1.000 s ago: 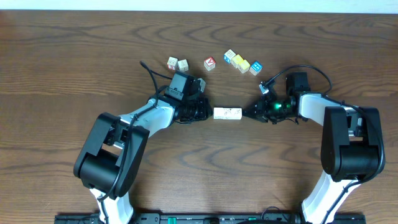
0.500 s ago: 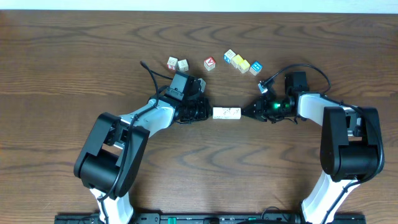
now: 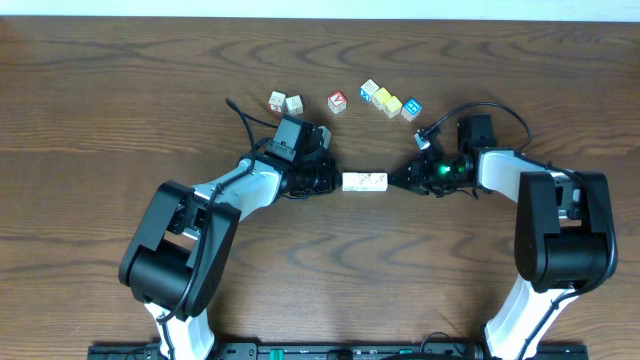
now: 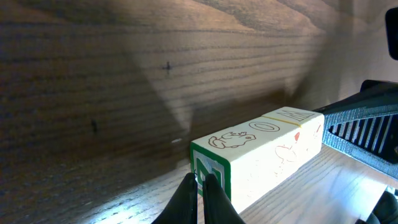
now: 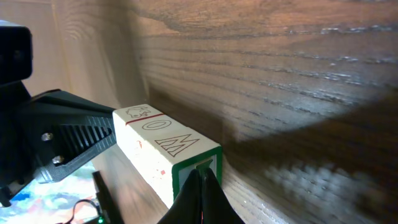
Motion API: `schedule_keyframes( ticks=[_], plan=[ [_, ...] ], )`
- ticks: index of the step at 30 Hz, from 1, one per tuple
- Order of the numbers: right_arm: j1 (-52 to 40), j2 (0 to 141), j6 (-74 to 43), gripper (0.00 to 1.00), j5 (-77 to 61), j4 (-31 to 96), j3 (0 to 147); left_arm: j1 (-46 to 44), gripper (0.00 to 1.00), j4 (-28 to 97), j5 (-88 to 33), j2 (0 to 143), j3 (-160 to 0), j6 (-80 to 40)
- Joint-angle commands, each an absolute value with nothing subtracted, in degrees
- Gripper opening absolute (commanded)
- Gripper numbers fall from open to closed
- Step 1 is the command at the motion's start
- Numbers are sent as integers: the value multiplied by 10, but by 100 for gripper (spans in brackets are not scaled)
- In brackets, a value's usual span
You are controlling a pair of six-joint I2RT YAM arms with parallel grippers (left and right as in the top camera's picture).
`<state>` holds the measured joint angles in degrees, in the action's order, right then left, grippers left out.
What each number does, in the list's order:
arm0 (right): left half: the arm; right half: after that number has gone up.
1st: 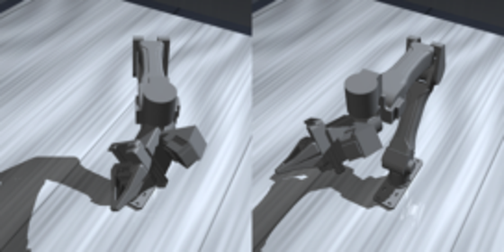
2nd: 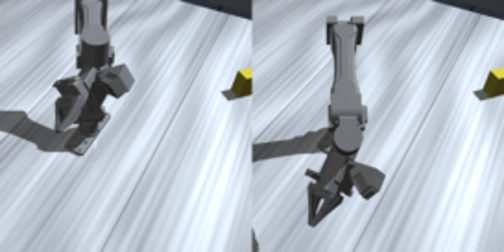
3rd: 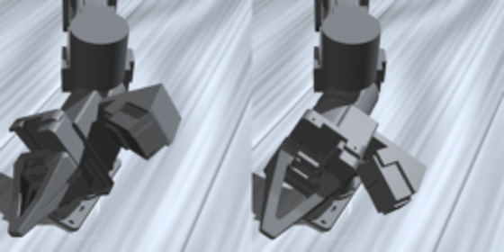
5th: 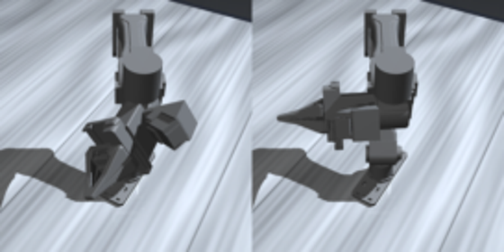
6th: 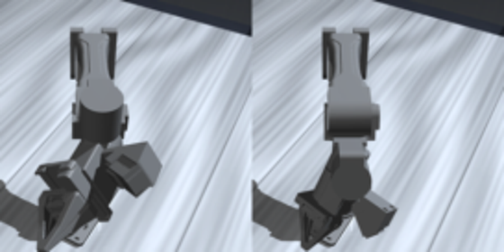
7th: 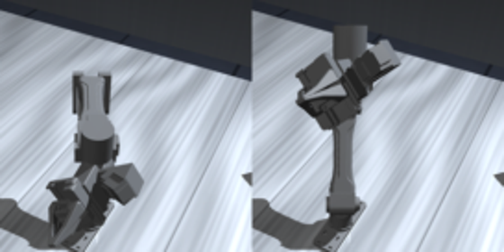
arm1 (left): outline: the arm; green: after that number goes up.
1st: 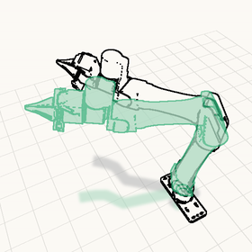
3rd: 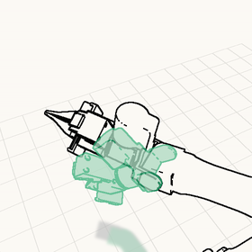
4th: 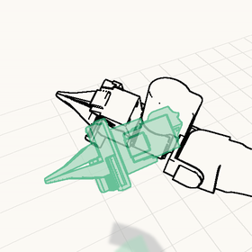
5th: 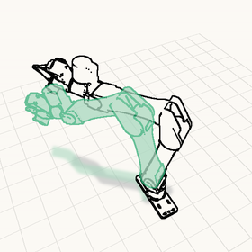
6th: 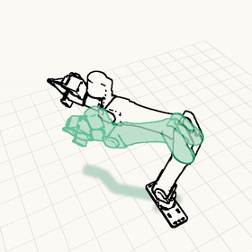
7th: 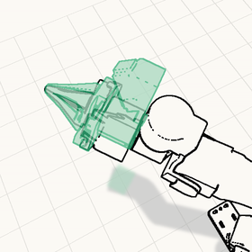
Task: Lift 3 blocks
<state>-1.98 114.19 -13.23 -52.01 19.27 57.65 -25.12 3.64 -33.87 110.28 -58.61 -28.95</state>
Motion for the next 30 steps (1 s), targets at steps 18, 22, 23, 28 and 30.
schedule_keyframes(
  ticks=[18, 22, 23, 28, 30],
  plan=[
    [-57, 1138, -154, 1, -482, 190, 581, -252, 7, 36, -340, 1112, -582, -295],
    [-58, 1134, -154, 1, -481, 191, 581, -252, 7, 36, -340, 1112, -582, -295],
    [-58, 1131, -154, 1, -478, 192, 581, -252, 7, 36, -340, 1112, -582, -295],
    [-66, 1107, -154, 1, -429, 211, 581, -252, 7, 36, -340, 1112, -582, -295],
    [-73, 1094, -159, 1, -401, 217, 581, -252, 7, 36, -340, 1112, -582, -295]
  ],
)
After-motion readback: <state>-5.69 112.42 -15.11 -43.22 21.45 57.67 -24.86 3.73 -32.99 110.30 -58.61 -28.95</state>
